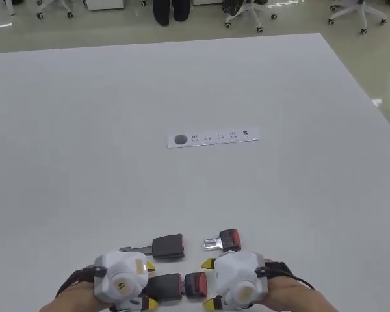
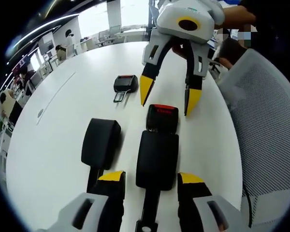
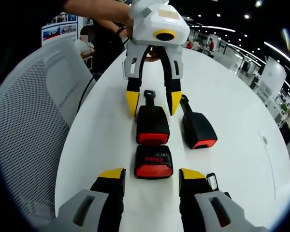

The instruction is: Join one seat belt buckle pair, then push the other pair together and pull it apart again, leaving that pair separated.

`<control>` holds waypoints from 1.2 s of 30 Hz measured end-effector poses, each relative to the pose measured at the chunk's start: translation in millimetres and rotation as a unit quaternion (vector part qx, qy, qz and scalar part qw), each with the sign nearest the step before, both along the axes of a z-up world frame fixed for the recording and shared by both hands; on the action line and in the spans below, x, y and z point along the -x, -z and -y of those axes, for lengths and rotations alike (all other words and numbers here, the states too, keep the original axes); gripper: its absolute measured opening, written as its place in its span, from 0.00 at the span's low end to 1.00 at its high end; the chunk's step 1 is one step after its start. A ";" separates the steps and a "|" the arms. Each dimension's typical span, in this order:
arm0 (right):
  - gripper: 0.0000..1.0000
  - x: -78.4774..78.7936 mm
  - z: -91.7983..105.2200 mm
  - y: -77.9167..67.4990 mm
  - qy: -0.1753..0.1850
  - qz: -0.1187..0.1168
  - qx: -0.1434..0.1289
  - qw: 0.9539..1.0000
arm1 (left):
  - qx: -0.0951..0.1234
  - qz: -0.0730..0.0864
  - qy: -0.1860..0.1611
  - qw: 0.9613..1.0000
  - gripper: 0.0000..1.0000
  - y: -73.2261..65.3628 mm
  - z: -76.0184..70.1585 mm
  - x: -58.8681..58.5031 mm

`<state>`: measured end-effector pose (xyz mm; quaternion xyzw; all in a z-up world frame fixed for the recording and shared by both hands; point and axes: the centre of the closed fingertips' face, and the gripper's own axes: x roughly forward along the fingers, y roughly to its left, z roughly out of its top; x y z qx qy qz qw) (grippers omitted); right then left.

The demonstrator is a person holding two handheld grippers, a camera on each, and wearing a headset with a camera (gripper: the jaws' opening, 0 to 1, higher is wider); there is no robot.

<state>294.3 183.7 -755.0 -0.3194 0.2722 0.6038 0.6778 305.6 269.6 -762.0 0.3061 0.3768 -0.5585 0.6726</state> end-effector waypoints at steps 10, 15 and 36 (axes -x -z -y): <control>0.45 -9.0 12.1 -22.1 0.012 0.005 -0.007 1.000 | 0.017 0.003 -0.019 1.000 0.49 -9.3 -3.7 -9.3; 0.46 -19.4 19.1 -28.2 0.018 0.011 -0.009 1.000 | 0.029 0.009 -0.025 0.999 0.50 -20.7 0.4 -14.8; 0.44 -57.8 52.7 -37.8 0.030 0.037 -0.003 0.999 | 0.039 0.033 -0.040 0.998 0.50 -31.6 6.5 -62.6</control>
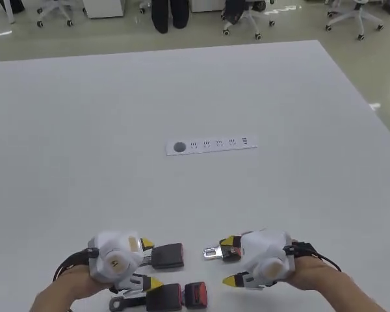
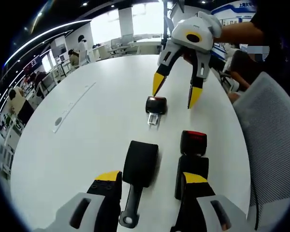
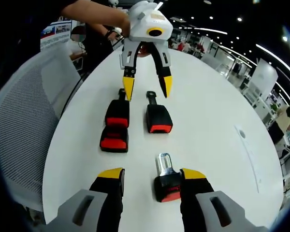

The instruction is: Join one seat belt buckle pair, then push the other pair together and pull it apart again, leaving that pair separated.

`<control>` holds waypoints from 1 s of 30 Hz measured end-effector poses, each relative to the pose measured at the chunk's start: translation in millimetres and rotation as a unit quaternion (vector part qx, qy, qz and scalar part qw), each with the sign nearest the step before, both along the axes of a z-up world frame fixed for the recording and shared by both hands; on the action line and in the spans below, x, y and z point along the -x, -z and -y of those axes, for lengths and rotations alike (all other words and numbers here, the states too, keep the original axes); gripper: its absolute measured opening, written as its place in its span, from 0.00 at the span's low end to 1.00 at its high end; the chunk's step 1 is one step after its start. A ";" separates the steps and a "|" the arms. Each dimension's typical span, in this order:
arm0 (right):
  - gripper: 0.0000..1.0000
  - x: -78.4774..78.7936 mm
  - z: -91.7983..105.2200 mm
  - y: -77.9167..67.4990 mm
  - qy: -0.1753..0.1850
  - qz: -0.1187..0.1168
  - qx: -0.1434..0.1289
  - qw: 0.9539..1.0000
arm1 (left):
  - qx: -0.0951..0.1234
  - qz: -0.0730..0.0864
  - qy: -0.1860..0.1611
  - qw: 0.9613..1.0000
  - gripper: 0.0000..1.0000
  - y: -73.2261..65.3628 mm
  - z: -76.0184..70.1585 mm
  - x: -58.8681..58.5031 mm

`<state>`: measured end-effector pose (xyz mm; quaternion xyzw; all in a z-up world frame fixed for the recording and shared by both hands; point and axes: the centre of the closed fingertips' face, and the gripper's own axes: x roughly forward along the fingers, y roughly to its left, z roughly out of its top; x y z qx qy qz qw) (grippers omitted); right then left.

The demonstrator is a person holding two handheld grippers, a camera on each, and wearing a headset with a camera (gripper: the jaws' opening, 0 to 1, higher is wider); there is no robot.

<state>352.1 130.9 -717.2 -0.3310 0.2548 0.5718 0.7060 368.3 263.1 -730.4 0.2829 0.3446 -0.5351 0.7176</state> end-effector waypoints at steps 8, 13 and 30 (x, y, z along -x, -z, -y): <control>0.42 -9.8 10.5 6.4 -0.002 0.004 0.010 1.000 | -0.006 0.001 0.005 1.000 0.49 2.1 3.1 -11.2; 0.41 -15.3 13.6 11.2 -0.005 0.005 0.017 1.000 | -0.012 0.000 0.011 1.000 0.48 5.6 7.2 -17.6; 0.36 -30.8 17.2 36.7 -0.006 -0.017 0.039 0.999 | -0.043 -0.025 0.040 0.998 0.39 32.4 11.2 -17.5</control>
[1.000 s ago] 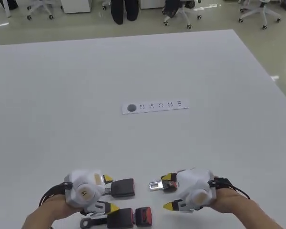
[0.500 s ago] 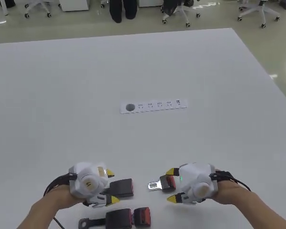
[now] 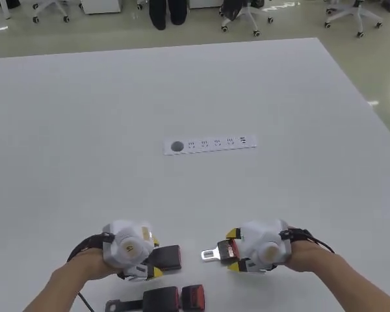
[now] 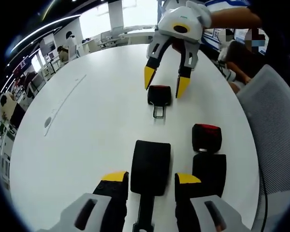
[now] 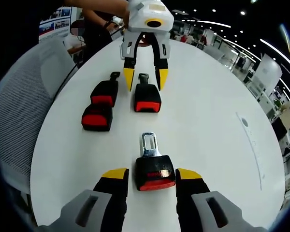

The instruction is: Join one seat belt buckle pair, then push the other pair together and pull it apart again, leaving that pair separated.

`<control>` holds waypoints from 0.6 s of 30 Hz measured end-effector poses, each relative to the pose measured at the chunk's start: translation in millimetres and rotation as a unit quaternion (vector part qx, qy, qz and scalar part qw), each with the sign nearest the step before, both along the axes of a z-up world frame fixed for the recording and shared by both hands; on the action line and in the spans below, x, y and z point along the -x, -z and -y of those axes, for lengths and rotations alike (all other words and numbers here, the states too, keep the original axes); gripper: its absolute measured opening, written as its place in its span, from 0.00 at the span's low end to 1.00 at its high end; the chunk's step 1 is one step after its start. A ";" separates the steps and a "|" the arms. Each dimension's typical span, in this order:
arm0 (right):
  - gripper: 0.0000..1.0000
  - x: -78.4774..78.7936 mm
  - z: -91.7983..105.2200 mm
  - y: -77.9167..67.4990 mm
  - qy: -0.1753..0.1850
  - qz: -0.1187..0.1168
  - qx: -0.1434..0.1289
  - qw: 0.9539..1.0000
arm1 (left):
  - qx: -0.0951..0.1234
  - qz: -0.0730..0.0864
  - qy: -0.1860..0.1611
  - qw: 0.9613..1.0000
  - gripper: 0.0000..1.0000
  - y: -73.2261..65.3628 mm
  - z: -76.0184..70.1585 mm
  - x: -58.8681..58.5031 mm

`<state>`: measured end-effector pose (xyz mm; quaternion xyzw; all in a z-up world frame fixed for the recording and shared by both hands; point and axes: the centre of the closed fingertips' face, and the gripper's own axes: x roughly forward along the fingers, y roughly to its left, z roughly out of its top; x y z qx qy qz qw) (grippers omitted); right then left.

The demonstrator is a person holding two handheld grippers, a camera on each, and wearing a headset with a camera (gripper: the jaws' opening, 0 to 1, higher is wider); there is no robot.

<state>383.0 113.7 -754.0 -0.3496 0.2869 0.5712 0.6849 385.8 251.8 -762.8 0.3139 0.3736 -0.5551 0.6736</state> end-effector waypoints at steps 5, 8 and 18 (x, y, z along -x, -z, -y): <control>0.34 -6.6 -0.6 9.0 -0.004 -0.006 0.006 1.000 | -0.009 -0.006 0.006 1.000 0.38 1.4 0.1 0.2; 0.33 -8.9 0.6 14.5 -0.006 -0.011 0.011 1.000 | -0.012 -0.007 0.009 1.000 0.37 3.6 0.1 -0.3; 0.32 -8.4 5.5 24.6 -0.012 -0.016 0.021 1.000 | -0.021 -0.004 0.022 1.000 0.34 5.3 1.6 -2.6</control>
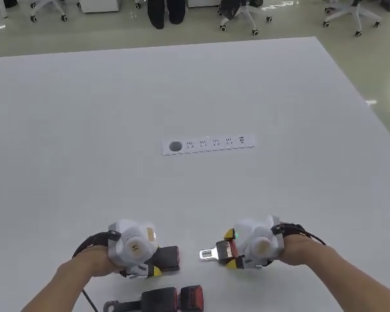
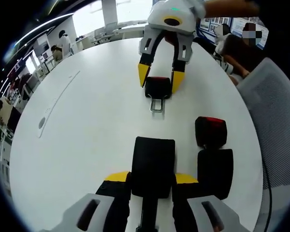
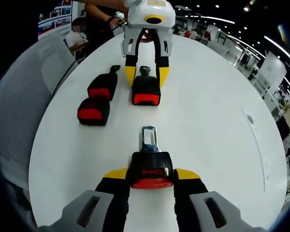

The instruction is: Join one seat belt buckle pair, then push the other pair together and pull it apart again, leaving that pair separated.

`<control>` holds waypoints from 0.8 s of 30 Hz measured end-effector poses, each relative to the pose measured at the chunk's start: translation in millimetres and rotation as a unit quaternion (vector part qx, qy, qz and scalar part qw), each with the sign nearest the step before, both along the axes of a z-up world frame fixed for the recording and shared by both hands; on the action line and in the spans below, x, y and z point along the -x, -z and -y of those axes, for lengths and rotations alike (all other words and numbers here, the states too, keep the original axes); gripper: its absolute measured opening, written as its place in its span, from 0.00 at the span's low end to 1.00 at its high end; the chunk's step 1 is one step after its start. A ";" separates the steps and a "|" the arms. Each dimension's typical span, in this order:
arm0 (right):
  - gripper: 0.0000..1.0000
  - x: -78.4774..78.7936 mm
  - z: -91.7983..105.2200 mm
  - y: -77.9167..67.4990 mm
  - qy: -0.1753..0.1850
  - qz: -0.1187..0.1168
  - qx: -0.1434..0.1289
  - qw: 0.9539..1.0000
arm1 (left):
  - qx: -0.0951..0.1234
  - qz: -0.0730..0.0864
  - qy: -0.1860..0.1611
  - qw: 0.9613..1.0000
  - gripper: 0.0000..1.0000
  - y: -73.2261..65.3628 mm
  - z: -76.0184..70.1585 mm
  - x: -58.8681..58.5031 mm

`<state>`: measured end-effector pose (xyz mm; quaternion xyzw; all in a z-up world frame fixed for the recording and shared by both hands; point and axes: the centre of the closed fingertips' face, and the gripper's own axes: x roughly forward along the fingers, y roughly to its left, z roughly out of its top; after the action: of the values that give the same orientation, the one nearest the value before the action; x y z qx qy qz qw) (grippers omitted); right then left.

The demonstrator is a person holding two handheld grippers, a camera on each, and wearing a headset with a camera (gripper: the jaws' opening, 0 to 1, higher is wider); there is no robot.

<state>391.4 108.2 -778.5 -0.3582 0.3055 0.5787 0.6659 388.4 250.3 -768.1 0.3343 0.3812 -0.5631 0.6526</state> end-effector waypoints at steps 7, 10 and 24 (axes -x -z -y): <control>0.32 0.9 -0.2 -2.2 -0.004 0.002 -0.001 1.000 | 0.000 0.001 0.002 1.000 0.34 0.1 0.3 0.5; 0.32 -0.1 0.1 -0.2 -0.005 0.002 -0.001 1.000 | -0.001 0.002 0.006 1.000 0.34 -0.7 0.7 1.3; 0.32 0.6 0.4 -2.5 -0.009 0.004 -0.002 1.000 | -0.003 -0.002 0.009 1.000 0.33 -1.8 1.5 2.2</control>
<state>390.8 107.8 -776.0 -0.3621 0.2986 0.5837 0.6626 386.2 248.8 -766.4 0.3385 0.3808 -0.5688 0.6457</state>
